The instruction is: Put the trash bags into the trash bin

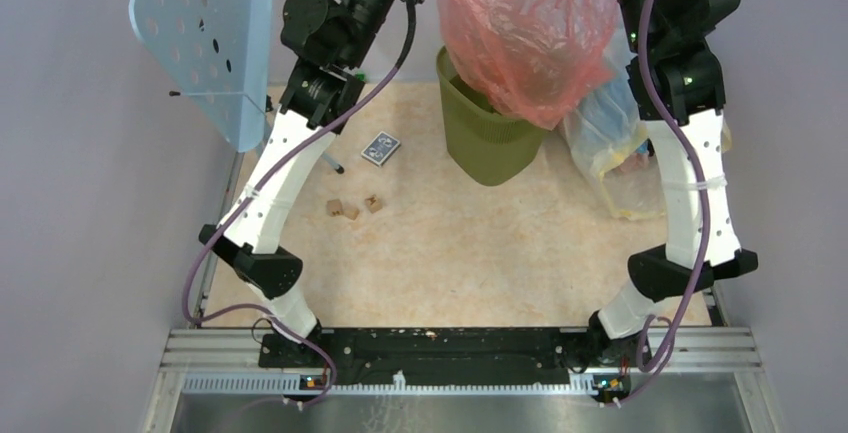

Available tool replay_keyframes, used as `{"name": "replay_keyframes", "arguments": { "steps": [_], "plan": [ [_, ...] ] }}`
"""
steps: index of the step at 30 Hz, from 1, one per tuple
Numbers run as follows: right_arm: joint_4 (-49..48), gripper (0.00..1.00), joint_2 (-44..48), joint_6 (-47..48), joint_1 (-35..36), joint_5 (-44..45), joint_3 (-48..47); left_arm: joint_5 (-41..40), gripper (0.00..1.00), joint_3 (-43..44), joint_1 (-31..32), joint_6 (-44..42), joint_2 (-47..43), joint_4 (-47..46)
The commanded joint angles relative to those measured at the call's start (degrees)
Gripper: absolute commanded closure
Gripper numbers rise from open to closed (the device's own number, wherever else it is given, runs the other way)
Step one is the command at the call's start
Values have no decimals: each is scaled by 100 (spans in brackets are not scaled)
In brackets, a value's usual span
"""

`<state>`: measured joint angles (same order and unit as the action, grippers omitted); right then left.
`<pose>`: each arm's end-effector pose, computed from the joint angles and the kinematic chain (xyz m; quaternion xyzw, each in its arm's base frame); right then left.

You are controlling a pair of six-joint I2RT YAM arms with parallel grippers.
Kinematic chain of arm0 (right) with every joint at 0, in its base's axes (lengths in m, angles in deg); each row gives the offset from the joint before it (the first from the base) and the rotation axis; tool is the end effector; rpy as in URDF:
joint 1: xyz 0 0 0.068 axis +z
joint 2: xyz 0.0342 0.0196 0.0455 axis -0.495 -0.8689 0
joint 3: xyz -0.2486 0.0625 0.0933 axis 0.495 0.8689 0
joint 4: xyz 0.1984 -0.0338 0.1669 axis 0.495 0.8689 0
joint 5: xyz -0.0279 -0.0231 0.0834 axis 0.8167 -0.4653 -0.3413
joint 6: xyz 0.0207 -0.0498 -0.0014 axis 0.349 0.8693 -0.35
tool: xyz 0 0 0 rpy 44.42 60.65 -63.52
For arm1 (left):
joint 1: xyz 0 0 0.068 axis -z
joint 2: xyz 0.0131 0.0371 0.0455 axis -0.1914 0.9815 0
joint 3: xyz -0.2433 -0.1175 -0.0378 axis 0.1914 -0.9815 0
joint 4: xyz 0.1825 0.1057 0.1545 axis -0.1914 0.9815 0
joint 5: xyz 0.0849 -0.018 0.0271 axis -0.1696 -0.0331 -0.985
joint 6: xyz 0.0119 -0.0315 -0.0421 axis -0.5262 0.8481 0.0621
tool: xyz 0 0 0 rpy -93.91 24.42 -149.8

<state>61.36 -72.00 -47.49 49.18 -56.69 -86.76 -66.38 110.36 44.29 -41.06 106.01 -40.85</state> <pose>0.2594 0.0846 0.6300 -0.0087 0.5522 0.0895 0.8288 0.2770 -0.1834 0.6075 0.0917 0.4509 -0.3735 0.8055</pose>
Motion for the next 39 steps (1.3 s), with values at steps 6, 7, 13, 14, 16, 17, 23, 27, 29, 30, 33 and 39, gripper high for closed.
{"name": "replay_keyframes", "arguments": {
  "steps": [6,7,13,14,16,17,23,27,29,30,33,39],
  "plan": [
    [-357,100,-157,-458,-412,-170,372,314,100,-137,-617,573,288,-158],
    [-382,100,-153,-482,-446,-200,485,337,100,-277,-662,626,274,-193],
    [-377,100,-149,-683,-715,-350,1045,531,100,-758,-692,582,287,-80],
    [-359,100,-144,-738,-778,-415,1134,535,100,-882,-691,594,282,-80],
    [-352,100,-132,-860,-895,-565,1309,559,100,-1113,-698,604,262,-101],
    [-347,100,-126,-863,-929,-652,1400,574,100,-1194,-699,608,272,-87],
    [-21,100,-128,-741,-948,-1003,1574,604,100,-1255,-745,674,270,224],
    [708,59,-8,-820,-945,-1316,1447,766,100,-1485,-811,881,125,350],
    [1003,38,201,-998,-940,-1441,1512,931,100,-1708,-817,957,13,271],
    [1113,33,315,-1097,-941,-1474,1599,964,100,-1817,-819,986,-39,234],
    [1384,26,676,-1322,-940,-1539,1925,1044,100,-2040,-821,1054,-123,190],
    [2230,32,1064,-1478,-940,-1571,2127,1231,100,-2269,-821,1074,-252,14]
  ]
}}
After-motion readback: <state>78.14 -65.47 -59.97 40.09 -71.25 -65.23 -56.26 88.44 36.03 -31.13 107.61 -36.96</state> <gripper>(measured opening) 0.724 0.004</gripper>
